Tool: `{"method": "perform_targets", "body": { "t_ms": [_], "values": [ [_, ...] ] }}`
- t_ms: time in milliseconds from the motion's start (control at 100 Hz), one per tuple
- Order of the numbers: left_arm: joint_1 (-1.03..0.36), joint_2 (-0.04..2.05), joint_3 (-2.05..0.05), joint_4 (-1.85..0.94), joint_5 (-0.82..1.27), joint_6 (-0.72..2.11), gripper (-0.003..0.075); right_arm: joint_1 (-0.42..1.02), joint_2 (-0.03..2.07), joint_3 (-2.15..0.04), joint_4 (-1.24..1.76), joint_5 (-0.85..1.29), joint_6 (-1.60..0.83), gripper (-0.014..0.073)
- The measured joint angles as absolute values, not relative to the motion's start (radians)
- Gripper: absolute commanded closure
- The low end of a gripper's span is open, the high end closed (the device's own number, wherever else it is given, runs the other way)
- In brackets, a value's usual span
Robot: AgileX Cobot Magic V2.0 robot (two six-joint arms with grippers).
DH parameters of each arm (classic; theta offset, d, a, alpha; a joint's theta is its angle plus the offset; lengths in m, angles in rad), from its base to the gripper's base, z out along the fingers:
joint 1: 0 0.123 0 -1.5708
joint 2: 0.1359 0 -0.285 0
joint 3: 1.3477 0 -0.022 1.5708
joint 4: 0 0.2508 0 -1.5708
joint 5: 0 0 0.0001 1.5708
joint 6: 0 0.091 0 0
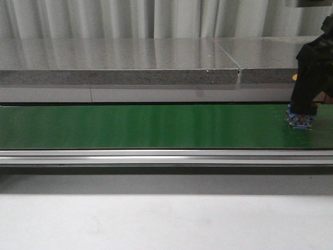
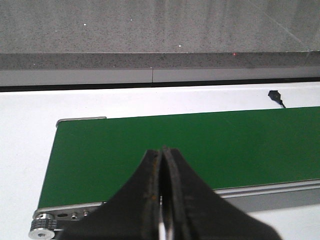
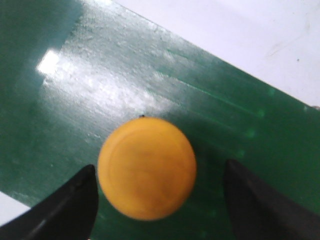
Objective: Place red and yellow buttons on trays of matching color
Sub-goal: 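Grasp the yellow button at the belt's end with the right gripper, then carry the yellow button into the yellow tray and release it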
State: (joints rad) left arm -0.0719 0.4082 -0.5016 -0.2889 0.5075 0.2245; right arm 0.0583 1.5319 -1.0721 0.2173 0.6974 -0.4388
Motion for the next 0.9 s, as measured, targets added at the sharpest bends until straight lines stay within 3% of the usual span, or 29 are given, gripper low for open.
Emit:
{"method": "perform_targets", "body": {
  "t_ms": [120,190,360,430,680,900],
  "values": [
    [-0.072,0.408,-0.502,-0.289,0.507,0.224,0.0739,0.058,1.542,-1.072,0.222,0.667,-0.439,0.0067],
    [-0.072,0.408,-0.502,-0.289,0.507,0.224,0.0739,0.058,1.547,-1.072,0.222,0.658,-0.439,0.0113],
    [-0.072,0.408,-0.502,-0.289,0.507,0.224,0.0739,0.058,1.551,-1.072,0.224,0.650,-0.440,0.0407],
    [-0.072,0.408,-0.502,-0.289,0.507,0.224,0.0739,0.058,1.551,-1.072,0.224,0.649,-0.440,0.0483],
    [-0.072,0.408,-0.502,-0.289,0.507,0.224,0.0739,0.052,1.529,-1.072,0.225,0.680,-0.428,0.0494],
    [-0.072,0.408,-0.502,-0.289,0.507,0.224,0.0739,-0.048,1.395,-1.072,0.226,0.727,-0.367,0.0494]
  ]
}}
